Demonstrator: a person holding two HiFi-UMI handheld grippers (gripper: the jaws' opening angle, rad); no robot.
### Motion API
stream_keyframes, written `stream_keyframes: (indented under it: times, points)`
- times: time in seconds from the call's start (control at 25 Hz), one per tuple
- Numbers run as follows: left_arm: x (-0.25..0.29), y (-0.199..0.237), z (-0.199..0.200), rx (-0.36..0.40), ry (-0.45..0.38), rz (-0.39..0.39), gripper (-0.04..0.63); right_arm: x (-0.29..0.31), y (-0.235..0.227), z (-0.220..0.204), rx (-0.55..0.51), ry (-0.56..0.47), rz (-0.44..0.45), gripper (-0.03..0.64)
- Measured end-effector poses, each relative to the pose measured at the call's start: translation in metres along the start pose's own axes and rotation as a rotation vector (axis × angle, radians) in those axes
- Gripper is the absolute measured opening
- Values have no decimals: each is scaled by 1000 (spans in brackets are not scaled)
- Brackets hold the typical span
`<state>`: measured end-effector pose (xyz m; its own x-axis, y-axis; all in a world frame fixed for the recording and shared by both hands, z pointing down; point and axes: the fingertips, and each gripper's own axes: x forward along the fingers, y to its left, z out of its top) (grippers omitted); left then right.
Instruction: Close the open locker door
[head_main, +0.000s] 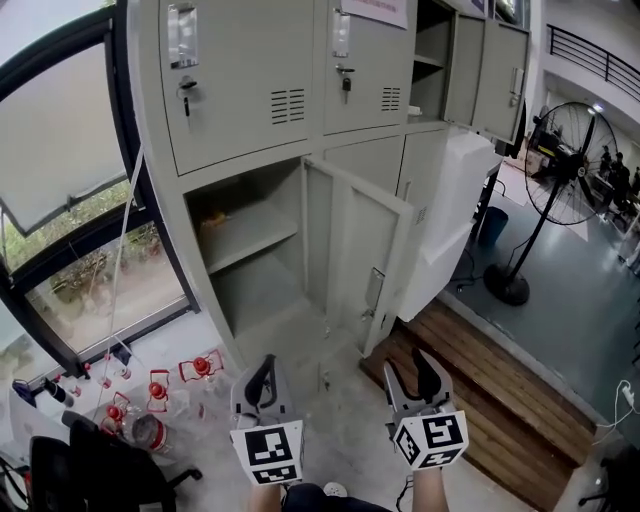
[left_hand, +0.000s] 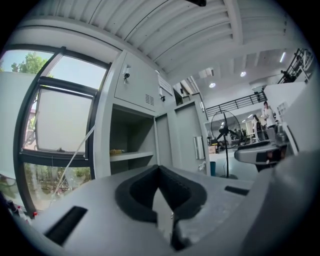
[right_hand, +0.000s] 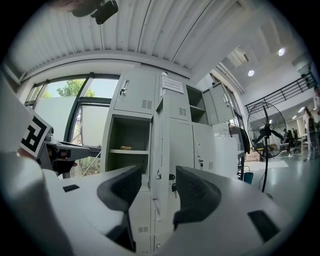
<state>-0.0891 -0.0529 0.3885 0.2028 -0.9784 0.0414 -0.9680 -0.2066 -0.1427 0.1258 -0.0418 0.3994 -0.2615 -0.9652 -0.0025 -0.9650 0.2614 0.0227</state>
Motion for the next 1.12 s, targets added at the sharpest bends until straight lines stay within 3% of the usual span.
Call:
stream_keyframes:
  times: [0.36, 1.12]
  points:
    - [26, 7, -6, 5, 19, 31, -2, 37, -7, 2, 0, -6, 44, 207]
    - [113, 16, 4, 9, 16, -41, -2, 106, -19, 19, 21, -52, 43, 207]
